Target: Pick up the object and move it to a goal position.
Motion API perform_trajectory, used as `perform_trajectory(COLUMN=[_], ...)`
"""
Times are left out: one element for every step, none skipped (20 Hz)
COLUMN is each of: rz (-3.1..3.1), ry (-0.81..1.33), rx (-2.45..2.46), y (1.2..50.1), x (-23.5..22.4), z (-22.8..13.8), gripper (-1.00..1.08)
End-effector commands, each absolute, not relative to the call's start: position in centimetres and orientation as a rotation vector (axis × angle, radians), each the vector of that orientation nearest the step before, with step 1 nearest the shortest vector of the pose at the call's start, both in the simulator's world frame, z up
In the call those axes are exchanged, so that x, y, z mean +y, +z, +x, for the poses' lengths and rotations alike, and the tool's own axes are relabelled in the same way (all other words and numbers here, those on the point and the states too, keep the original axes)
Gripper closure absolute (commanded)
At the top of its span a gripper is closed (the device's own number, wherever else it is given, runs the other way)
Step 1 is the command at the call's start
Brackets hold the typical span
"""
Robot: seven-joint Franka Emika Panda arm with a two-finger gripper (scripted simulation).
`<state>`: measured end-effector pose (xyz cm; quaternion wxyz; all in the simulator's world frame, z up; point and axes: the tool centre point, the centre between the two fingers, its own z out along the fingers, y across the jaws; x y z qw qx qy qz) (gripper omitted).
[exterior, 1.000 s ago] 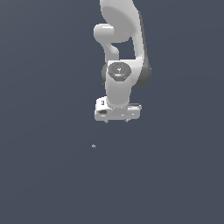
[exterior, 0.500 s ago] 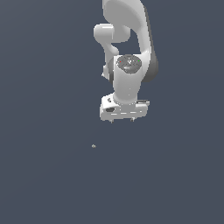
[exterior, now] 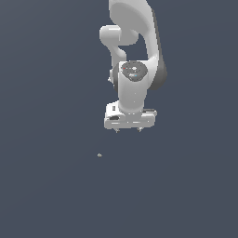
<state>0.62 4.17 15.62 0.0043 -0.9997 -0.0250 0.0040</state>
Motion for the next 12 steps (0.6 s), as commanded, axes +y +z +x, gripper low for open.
perform_trajectory(rz=[-3.131, -3.130, -3.128, -3.126, -3.124, -3.121, -3.116, -3.111, -3.105, -3.098, -3.089, -3.080], ry=[0.014, 0.015, 0.015, 0.015, 0.016, 0.017, 0.017, 0.017, 0.018, 0.018, 0.018, 0.019], rx=[-0.010, 0.024, 0.061, 0.101, 0.144, 0.190, 0.239, 0.290, 0.345, 0.403, 0.463, 0.523], y=[15.2, 15.0, 14.8, 14.5, 14.2, 13.9, 13.6, 13.3, 12.9, 12.6, 12.2, 11.8], x=[3.6, 3.3, 2.9, 2.6, 2.2, 1.8, 1.4, 0.9, 0.4, -0.2, -0.7, -1.3], z=[1.0, 1.2, 1.4, 1.6, 1.8, 2.1, 2.3, 2.6, 2.8, 3.1, 3.4, 3.7], gripper=[-0.92, -0.92, -0.92, -0.92, -0.92, -0.92, -0.92, -0.92, -0.92, -0.92, -0.92, -0.92])
